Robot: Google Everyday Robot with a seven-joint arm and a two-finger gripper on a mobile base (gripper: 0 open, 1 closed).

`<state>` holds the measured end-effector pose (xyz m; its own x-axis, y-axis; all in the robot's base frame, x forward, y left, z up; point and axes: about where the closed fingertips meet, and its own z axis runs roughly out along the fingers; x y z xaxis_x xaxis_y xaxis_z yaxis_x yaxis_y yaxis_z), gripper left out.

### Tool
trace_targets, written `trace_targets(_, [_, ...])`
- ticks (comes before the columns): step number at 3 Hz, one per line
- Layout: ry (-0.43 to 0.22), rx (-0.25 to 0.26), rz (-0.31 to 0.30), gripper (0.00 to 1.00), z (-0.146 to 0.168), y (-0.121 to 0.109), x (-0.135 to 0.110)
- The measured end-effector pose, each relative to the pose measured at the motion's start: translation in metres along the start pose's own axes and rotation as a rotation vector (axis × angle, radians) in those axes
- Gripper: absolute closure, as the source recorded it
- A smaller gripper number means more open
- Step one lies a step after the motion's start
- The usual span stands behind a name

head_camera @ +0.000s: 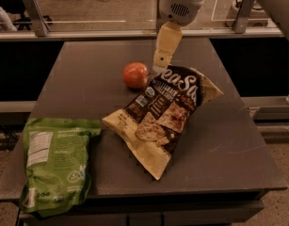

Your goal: Pick apple

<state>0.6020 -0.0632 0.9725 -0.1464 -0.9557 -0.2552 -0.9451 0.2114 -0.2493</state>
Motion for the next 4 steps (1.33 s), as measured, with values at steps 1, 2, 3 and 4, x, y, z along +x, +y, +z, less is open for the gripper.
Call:
trace_targets(1, [0.020,0.013,0.129,0.00,0.023,-0.009,-0.023])
trace_targets(2, [0.016,0.018,0.245,0.00,0.039,-0.009,-0.038])
trace_targets(3, [-0.006,0.073,0.338,0.00,0.050,-0.005,-0.046])
trace_targets(4, [0.043,0.125,0.311,0.00,0.078,0.003,-0.042])
